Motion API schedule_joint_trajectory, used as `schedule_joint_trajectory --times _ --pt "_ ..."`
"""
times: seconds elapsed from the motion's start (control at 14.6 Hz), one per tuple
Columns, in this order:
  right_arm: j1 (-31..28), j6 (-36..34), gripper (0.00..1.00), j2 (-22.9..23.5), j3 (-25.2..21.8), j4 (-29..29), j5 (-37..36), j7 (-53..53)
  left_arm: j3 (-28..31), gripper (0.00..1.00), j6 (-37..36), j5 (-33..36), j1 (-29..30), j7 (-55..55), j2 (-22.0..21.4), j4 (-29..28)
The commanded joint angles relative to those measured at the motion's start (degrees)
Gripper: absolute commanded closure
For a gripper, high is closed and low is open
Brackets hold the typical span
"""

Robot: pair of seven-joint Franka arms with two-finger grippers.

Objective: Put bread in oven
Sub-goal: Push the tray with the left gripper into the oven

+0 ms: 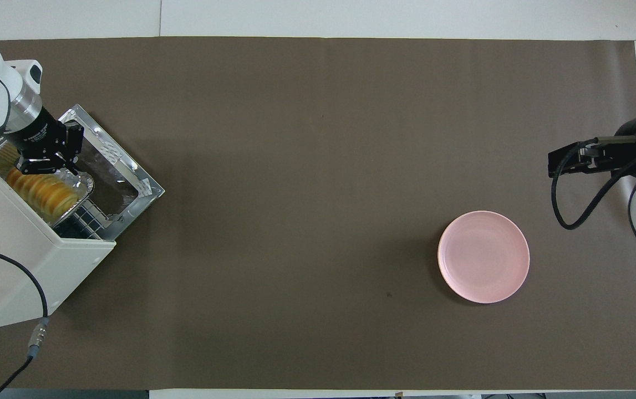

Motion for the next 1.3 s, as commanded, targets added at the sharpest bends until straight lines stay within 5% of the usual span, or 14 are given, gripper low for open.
schedule_joint_trajectory --times 0.0,1.03,1.17,1.23 --pt "-1.0 -0.2 0.0 -0.9 0.8 -0.9 -1.1 -1.1 0.2 1.0 0.6 1.1 -0.3 1.3 -3.3 -4.3" --pt "-1.0 -0.2 0.0 -0.9 0.8 -0.9 -1.1 -1.2 0.3 0.98 5.6 4.6 -1.4 1.7 -6.1 -11.2" --pt "-1.0 -0.2 0.0 -0.9 0.9 -0.9 -1.1 -1.1 0.3 0.4 5.7 4.7 -1.5 3.1 -6.0 -11.2" --pt "-1.0 -0.2 0.0 -0.9 0.8 -0.9 -1.1 -1.1 0.3 0.0 5.6 6.0 -1.8 3.1 -6.0 -10.9"
